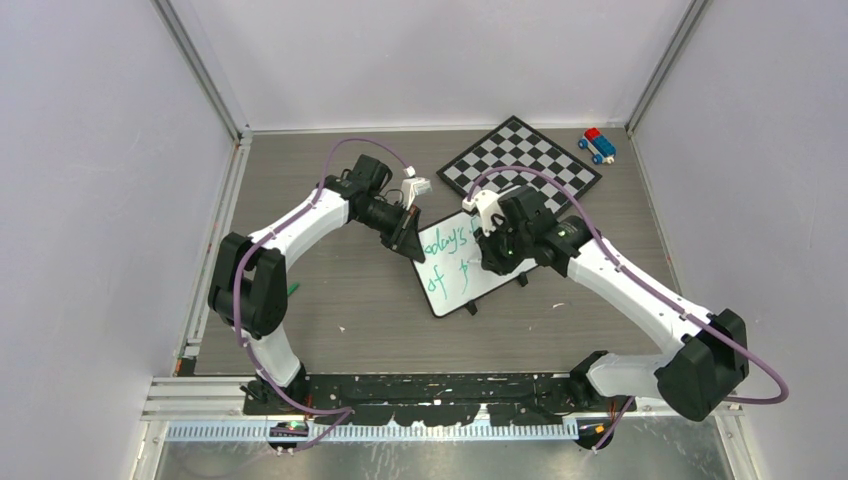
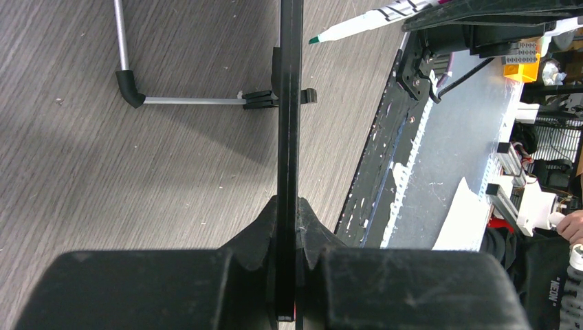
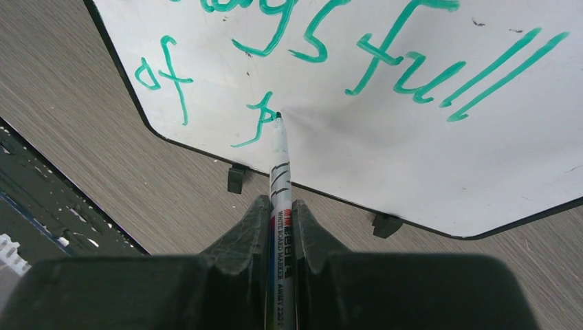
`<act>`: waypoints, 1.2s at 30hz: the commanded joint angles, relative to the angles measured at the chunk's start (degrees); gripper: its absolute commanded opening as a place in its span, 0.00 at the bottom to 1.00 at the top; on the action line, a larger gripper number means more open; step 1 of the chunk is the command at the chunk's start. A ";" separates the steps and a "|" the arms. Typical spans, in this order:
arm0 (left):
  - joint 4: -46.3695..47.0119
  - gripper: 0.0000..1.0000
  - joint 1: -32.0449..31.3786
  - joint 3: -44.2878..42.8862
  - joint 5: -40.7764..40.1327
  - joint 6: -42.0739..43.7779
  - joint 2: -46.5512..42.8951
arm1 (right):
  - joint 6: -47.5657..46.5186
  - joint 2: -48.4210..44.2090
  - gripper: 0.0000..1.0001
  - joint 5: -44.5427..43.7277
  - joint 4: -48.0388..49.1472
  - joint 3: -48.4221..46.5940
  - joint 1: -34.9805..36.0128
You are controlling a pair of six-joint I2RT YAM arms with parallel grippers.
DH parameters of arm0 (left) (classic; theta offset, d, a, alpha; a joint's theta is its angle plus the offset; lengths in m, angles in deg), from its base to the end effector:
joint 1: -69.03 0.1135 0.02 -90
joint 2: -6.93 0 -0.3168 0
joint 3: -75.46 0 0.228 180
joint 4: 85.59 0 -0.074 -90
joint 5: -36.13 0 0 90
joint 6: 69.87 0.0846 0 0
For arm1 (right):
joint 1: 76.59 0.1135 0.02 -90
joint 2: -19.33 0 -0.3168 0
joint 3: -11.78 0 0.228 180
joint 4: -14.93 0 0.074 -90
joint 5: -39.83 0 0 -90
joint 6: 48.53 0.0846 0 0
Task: Write a sentence on the whiteboard
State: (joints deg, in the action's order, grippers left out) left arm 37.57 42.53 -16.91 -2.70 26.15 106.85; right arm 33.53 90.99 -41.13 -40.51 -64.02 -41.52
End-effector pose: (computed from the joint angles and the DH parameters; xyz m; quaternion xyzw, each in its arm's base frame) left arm 0.2888 -0.2176 0.2810 0.3381 0.8175 -0.4499 0.1219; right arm 0.1939 0.1524 0.3077 -0.3691 0.8655 0.1498 0.3037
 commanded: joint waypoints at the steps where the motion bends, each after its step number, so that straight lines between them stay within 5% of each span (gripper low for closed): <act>1: 0.25 0.00 0.05 -0.40 -2.75 -0.04 -0.71 | -1.15 1.02 0.00 -1.04 2.81 -2.28 -0.17; 22: 0.13 0.00 0.02 -0.61 -2.84 -0.18 -0.17 | -2.34 0.58 0.00 -1.80 1.43 2.80 -0.55; 36: 0.27 0.00 0.05 -0.42 -2.97 -0.12 -0.16 | -1.64 2.53 0.00 0.54 1.51 -1.84 -0.61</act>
State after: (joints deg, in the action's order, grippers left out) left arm 37.57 42.53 -16.91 -2.72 26.10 106.85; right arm 31.76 93.09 -41.46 -41.14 -62.19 -41.85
